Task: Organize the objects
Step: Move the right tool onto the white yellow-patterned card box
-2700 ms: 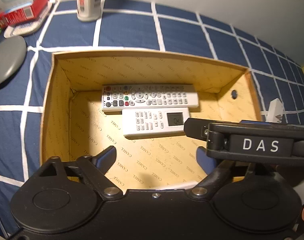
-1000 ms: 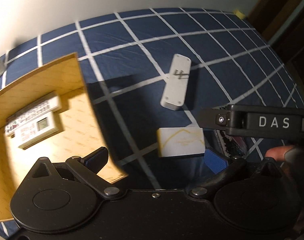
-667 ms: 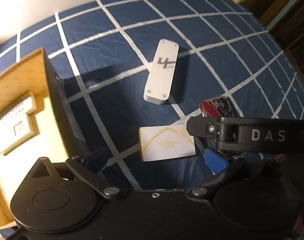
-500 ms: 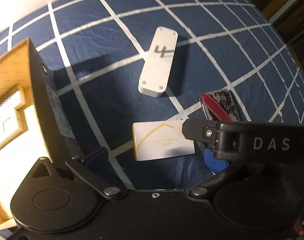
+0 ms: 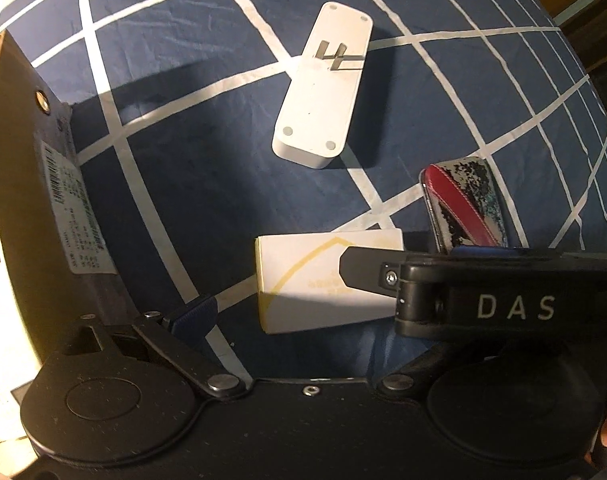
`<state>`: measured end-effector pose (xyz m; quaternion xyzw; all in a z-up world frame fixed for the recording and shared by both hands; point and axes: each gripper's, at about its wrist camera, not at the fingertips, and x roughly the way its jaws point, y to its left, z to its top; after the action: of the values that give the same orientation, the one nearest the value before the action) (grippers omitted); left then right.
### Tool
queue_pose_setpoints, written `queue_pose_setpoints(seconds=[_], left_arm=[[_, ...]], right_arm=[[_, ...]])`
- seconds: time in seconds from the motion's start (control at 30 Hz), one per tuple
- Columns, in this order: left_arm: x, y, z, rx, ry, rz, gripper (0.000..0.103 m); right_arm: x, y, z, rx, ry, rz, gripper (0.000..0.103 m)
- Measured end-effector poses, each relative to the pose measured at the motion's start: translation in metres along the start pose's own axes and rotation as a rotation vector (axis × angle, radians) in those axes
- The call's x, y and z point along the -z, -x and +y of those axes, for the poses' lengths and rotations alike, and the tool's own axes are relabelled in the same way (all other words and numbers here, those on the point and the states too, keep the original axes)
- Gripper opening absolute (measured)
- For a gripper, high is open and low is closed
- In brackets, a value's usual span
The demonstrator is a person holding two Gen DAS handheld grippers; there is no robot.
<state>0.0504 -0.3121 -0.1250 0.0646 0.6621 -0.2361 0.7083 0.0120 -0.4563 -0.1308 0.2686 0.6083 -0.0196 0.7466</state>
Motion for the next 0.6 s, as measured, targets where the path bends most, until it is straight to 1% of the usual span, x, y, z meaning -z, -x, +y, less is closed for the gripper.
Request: queue_pose_setpoints(seconds=[0.2,0.27,0.3,0.37,0.5,0.6], left_arm=[[-0.008,-0.015,0.008,0.024,0.013,0.032,0.096],[-0.009,-0.020,0.011,0.037,0.020,0.049,0.091],[-0.009,-0.022,0.012,0.046,0.021,0.054,0.091],[-0.010,-0.026,0.013,0.049,0.022,0.064,0.090],[-0.010,-0.032,0.015,0.070,0.021,0.077,0.089],[-0.010,-0.036,0.016,0.089,0.025,0.085,0.085]], right_arm=[[-0.004,-0.016,-0.001,0.006,-0.003,0.034,0.099],[-0.005,-0.020,-0.002,0.001,-0.009,0.047,0.099],[-0.006,-0.022,-0.002,-0.002,-0.011,0.053,0.098],[-0.007,-0.027,-0.002,-0.006,-0.013,0.066,0.092],[-0.008,-0.033,-0.001,-0.014,-0.012,0.086,0.089],[-0.009,-0.036,0.001,-0.010,-0.008,0.096,0.085]])
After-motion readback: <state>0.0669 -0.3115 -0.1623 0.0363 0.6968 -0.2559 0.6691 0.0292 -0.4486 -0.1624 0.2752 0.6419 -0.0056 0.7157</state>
